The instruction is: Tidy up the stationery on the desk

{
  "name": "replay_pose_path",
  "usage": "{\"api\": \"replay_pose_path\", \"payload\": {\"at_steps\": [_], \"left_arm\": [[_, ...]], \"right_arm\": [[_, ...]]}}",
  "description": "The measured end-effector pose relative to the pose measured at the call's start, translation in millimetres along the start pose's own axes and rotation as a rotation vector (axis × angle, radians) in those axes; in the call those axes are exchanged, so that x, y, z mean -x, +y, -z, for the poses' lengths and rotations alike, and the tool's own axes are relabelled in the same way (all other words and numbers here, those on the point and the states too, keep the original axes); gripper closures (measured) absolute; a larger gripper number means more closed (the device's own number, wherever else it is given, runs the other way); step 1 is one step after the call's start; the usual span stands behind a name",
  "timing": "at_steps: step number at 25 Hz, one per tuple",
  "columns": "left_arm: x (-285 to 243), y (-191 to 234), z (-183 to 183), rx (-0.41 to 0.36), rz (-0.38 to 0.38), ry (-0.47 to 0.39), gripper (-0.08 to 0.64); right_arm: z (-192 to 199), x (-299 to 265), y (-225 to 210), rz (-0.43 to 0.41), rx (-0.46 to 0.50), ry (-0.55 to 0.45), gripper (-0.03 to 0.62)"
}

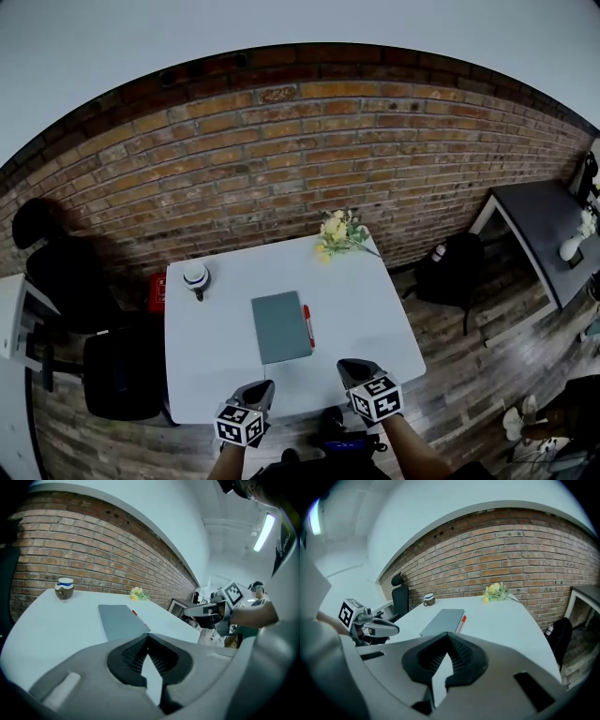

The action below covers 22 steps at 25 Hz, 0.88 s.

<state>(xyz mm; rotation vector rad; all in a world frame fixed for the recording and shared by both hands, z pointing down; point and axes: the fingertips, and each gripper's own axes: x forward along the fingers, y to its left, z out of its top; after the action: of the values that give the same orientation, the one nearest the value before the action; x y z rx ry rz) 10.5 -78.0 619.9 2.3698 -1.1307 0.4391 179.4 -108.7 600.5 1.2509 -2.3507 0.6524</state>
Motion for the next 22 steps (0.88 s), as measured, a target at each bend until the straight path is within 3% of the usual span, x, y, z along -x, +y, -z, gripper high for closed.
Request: {"api": "replay_pose_path", "payload": {"at_steps": [3, 13, 22], "left_arm": [[27.3, 10.8, 10.1, -0.037, -0.029, -0.02, 0.548], [94.4, 20.4, 39.0, -0.034, -0.03, -0.081, 0.549], [117.1, -5.2, 49.1, -0.072, 0.048, -0.102, 0.548]], "right_arm": [[4.4, 0.4, 28.3, -0.007, -0.012, -0.005, 0.583], [9.4, 12.7, 113.2, 0.013, 0.054, -0.035, 0.583], [25.4, 29.8, 154.3, 0.053, 0.093, -0.059, 0.583]]}}
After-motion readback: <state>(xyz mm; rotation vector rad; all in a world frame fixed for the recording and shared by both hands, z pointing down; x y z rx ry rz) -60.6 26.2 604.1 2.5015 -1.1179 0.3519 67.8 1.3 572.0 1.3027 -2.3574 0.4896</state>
